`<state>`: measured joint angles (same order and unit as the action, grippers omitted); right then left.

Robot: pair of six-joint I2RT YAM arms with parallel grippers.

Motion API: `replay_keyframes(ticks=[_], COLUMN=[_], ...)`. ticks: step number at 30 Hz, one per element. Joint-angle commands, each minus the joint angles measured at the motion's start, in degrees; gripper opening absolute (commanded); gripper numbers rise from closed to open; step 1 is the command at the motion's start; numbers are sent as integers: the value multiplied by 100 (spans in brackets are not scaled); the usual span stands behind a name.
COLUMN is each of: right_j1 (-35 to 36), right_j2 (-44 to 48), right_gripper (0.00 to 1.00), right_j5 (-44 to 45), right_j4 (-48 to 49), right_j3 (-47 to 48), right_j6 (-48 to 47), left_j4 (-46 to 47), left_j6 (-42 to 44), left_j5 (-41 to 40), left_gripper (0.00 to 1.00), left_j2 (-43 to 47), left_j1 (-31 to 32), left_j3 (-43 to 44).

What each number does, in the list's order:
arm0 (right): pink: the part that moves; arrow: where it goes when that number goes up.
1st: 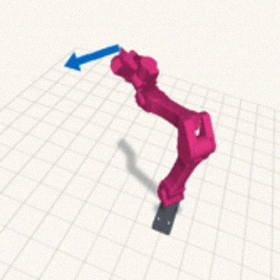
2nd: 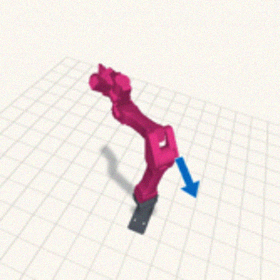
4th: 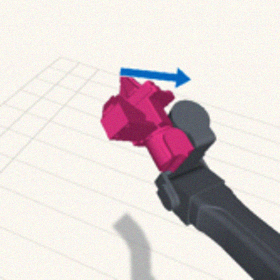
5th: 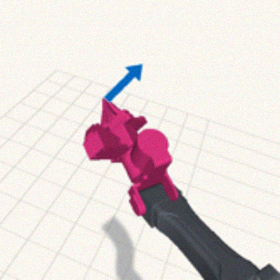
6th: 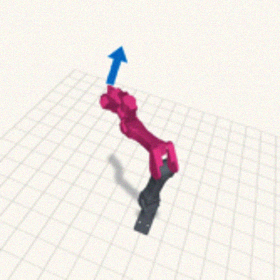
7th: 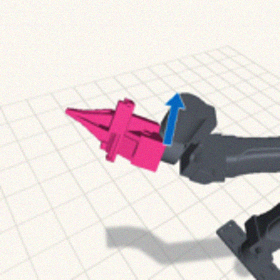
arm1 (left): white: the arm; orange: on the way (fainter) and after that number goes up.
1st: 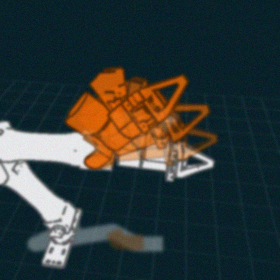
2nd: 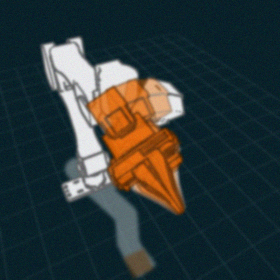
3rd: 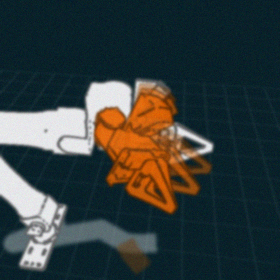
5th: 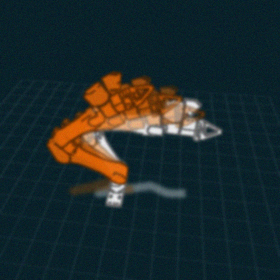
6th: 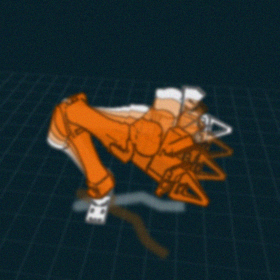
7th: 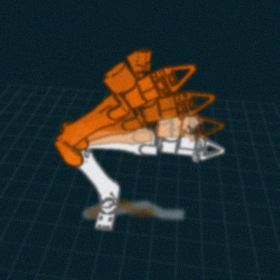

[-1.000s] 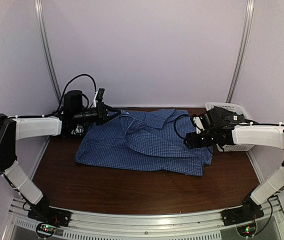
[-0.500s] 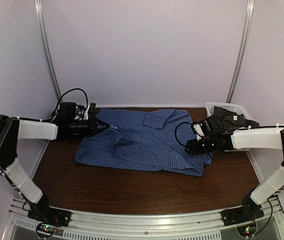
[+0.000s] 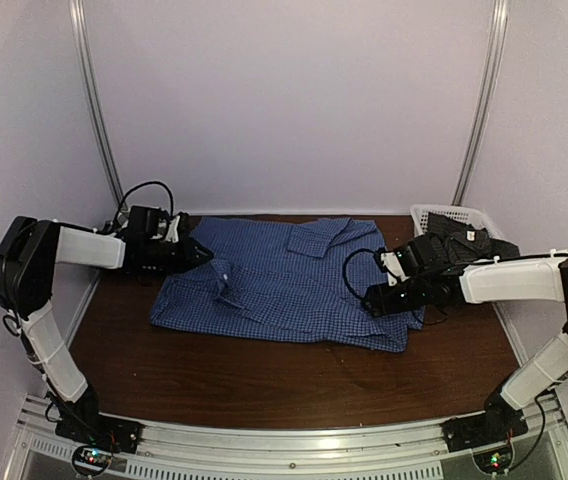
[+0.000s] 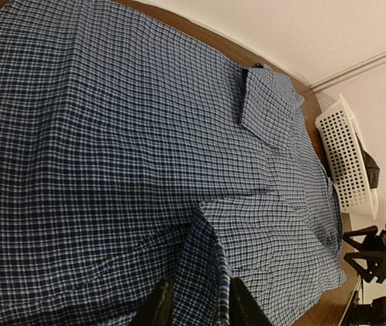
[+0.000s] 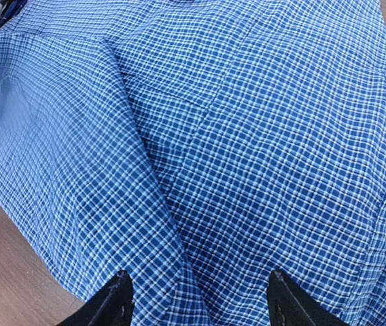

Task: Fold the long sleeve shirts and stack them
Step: Fold the sleeve of the 1/3-folded shirt, then smooth out the sleeve of the 1/3-folded shirt.

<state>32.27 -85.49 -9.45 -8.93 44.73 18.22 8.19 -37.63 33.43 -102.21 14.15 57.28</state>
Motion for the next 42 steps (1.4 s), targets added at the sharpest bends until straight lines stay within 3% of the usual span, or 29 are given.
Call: replay_keyframes(ticks=[1,7,15,20,25,30,38,42], right_j1=[255,384,471,527,569,597,648,656], right_j2=[195,213,13,-93,-158,-178,-117,-107], right_gripper=[68,69,69,69,69,69,69,69], right_j5=[-48,0,29,31,75,91,137,167], right_j4=[43,62,135,214,225,238,243,244], right_j3=[-33,-96,-69,-96,-105,-103,-187,-221], right_j6=[-22,58,84,128,146,155,182,184], left_j4=[-413,-7,130,888,1304,1114,568,424], left_j6=[500,465,506,208,-21,134,277,326], left_j5=[-775,-1089,-1773,-1352,-902,-1300,-2101,-2327], left_gripper=[33,47,49,52,61,69,72,62], left_j2=[-27,328,819,1323,1500,1378,551,194], left_j1=[-62,-62,-62,-26,323,918,1432,1538], left_j3=[207,-437,-987,-1544,-1777,-1585,-1073,-941])
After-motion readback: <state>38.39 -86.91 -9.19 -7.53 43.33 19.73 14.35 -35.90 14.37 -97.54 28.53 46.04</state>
